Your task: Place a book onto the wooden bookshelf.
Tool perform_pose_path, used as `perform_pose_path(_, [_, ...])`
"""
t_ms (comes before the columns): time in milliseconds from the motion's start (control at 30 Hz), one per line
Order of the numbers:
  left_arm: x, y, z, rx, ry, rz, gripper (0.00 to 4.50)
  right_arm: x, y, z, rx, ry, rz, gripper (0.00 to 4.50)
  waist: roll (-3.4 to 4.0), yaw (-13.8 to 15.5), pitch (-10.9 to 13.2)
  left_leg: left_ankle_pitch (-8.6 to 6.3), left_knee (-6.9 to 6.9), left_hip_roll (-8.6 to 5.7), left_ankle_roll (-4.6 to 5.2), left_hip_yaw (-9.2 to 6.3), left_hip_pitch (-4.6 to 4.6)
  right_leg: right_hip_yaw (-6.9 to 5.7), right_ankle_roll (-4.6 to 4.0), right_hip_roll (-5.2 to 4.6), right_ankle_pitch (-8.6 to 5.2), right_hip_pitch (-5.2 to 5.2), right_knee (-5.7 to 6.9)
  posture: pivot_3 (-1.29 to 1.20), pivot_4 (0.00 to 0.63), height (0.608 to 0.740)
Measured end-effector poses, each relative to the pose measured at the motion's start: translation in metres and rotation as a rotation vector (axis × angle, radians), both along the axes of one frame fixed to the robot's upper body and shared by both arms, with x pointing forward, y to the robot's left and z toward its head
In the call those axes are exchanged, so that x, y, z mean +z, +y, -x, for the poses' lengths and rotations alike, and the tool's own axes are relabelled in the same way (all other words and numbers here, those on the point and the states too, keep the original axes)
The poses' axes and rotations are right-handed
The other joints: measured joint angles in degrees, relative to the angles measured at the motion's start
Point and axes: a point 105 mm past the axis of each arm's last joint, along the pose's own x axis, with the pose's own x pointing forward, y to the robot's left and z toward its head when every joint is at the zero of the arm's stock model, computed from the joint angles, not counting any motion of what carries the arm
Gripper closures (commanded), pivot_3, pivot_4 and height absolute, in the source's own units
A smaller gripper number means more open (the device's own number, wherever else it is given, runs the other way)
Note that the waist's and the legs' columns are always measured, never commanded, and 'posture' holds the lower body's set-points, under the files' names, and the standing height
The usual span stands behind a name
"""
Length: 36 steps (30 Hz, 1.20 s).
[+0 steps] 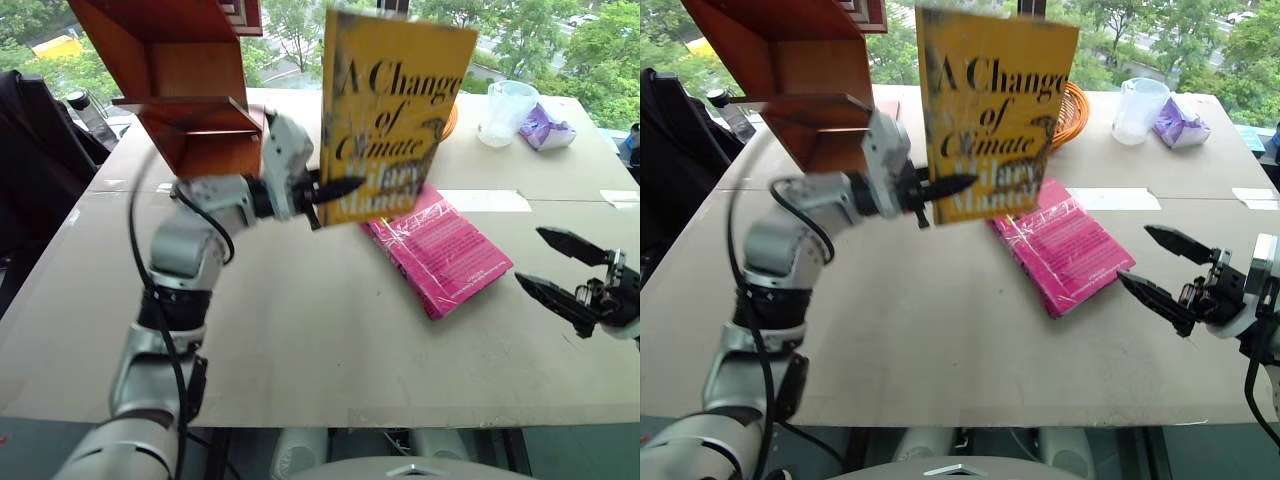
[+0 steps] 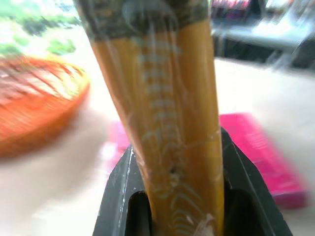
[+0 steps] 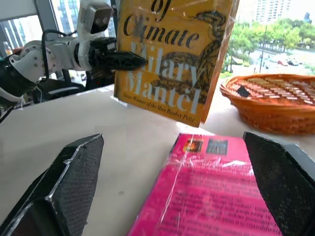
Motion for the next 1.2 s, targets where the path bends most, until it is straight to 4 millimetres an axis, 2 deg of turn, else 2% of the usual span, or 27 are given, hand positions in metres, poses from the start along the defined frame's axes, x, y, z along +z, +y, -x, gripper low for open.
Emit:
perform_pose_path(67, [0.038, 0.016, -0.004, 0.088, -0.237, -0.143, 3.83, 0.007, 0.003, -0.005, 0.008, -0.009, -0.034, 0.0, 0.05, -0.13, -0.02, -0.01, -0.03, -0.01, 0.01, 0.14, 0.05, 0.13, 0.05, -0.01, 0.01, 0.0, -0.03, 0.0, 0.15, 0.74])
perform_pose_path(133, [0.055, 0.026, -0.006, 0.146, -0.37, -0.267, 3.83, 0.016, 0.006, -0.01, 0.02, -0.027, -0.08, 0.0, 0.07, -0.28, -0.02, -0.02, -0.03, 0.0, 0.04, 0.22, 0.04, 0.19, 0.28, -0.01, 0.1, -0.02, -0.07, 0.0, 0.15, 0.74])
perform_pose_path(267, [0.056, 0.069, -0.028, 0.334, -0.434, -0.559, 3.83, 0.047, 0.023, -0.018, 0.091, -0.073, -0.166, 0.0, 0.16, -0.39, 0.35, -0.03, -0.06, 0.04, 0.05, 0.22, 0.0, 0.17, 0.34, 0.07, 0.1, -0.12, -0.03, 0.0, 0.15, 0.74])
perform_pose_path(333, [0.062, 0.097, -0.035, 0.445, -0.444, -0.653, 3.83, 0.053, 0.028, -0.017, 0.124, -0.067, -0.187, 0.0, 0.04, -0.41, 0.47, -0.03, -0.05, 0.09, 0.05, 0.24, -0.23, 0.06, 0.34, 0.12, 0.1, -0.32, 0.03, 0.0, 0.15, 0.74])
perform_pose_path(400, [0.07, 0.139, -0.036, 0.59, -0.437, -0.735, 3.83, 0.055, 0.032, -0.016, 0.154, -0.039, -0.211, 0.0, 0.04, -0.4, 0.48, -0.03, 0.01, 0.11, 0.05, 0.23, -0.66, -0.01, 0.36, 0.15, 0.12, -0.73, 0.09, 0.0, 0.15, 0.74])
perform_pose_path(567, [0.063, 0.189, -0.041, 0.756, -0.383, -0.833, 3.83, 0.066, 0.039, -0.014, 0.222, -0.019, -0.26, 0.0, -0.1, -0.02, 0.6, -0.03, 0.08, 0.07, 0.05, 0.26, -0.85, -0.17, 0.44, 0.0, 0.16, -0.77, 0.07, 0.0, 0.15, 0.74])
perform_pose_path(767, [0.064, 0.203, -0.043, 0.801, -0.381, -0.875, 3.83, 0.068, 0.044, -0.015, 0.234, -0.008, -0.266, 0.0, -0.34, -0.21, 0.73, -0.03, 0.22, 0.07, 0.06, 0.3, -0.91, -0.11, 0.63, -0.1, 0.27, -0.76, 0.06, 0.0, 0.15, 0.74])
perform_pose_path(800, [0.063, 0.206, -0.044, 0.807, -0.367, -0.868, 2.83, 0.068, 0.044, -0.015, 0.234, -0.007, -0.267, 0.0, -0.34, -0.27, 0.73, -0.03, 0.23, 0.06, 0.06, 0.3, -0.9, -0.1, 0.64, -0.1, 0.27, -0.76, 0.09, 0.0, 0.15, 0.74])
perform_pose_path(1000, [0.051, 0.213, -0.047, 0.816, -0.32, -0.881, 0.2, 0.068, 0.045, -0.015, 0.235, -0.009, -0.271, 0.0, -0.33, -0.43, 0.73, -0.03, 0.23, 0.08, 0.05, 0.31, -0.82, -0.12, 0.63, -0.01, 0.27, -0.78, 0.29, 0.0, 0.15, 0.74])
perform_pose_path(1033, [0.052, 0.214, -0.048, 0.823, -0.326, -0.887, 0.09, 0.068, 0.045, -0.015, 0.236, -0.009, -0.274, 0.0, -0.33, -0.39, 0.73, -0.03, 0.24, 0.07, 0.05, 0.31, -0.82, -0.12, 0.63, -0.01, 0.27, -0.78, 0.32, 0.0, 0.15, 0.74])
perform_pose_path(1200, [0.057, 0.219, -0.042, 0.83, -0.29, -0.876, 0.09, 0.068, 0.046, -0.014, 0.24, -0.012, -0.273, 0.0, -0.33, -0.48, 0.73, -0.03, 0.4, 0.08, 0.05, 0.35, -0.82, -0.08, 0.63, -0.04, 0.27, -0.78, 0.47, 0.0, 0.15, 0.74])
